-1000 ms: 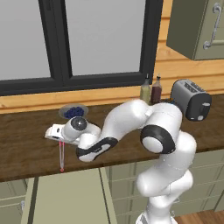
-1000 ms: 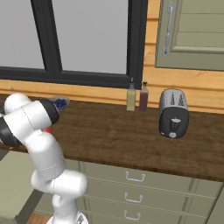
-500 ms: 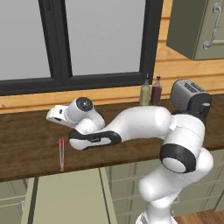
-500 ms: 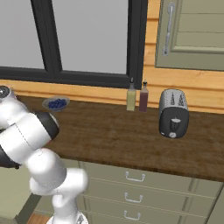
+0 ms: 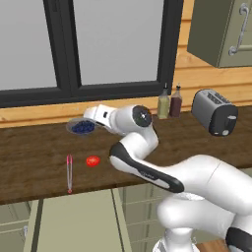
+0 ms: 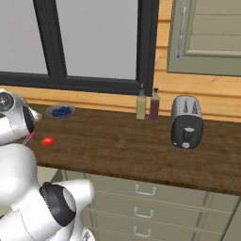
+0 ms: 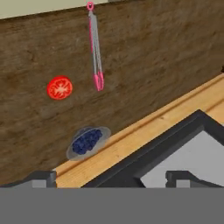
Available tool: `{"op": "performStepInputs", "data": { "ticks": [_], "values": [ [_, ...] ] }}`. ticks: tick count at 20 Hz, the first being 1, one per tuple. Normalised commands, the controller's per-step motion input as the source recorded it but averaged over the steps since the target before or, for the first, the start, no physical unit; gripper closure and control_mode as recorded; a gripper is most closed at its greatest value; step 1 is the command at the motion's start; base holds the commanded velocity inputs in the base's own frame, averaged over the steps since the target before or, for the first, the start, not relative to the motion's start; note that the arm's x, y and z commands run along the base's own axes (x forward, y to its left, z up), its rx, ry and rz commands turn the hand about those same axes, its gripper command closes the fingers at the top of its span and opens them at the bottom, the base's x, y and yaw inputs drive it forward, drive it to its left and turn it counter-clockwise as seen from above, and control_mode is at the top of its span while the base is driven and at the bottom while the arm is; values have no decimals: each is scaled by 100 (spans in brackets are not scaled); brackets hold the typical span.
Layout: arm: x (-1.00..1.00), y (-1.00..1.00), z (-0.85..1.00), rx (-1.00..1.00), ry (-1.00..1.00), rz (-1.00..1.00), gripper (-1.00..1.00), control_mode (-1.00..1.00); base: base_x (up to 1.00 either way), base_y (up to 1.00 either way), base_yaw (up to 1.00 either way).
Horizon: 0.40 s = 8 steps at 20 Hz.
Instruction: Pick the tongs from the drawer and place it on the counter.
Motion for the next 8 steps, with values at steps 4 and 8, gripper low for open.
{"op": "performStepInputs", "data": {
  "ticks": [4, 8],
  "values": [
    [-25, -72, 6, 27, -19, -13, -100, -100, 0, 0, 0],
    [-39, -79, 0, 17, -3, 5, -100, -100, 0, 0, 0]
  ]
}}
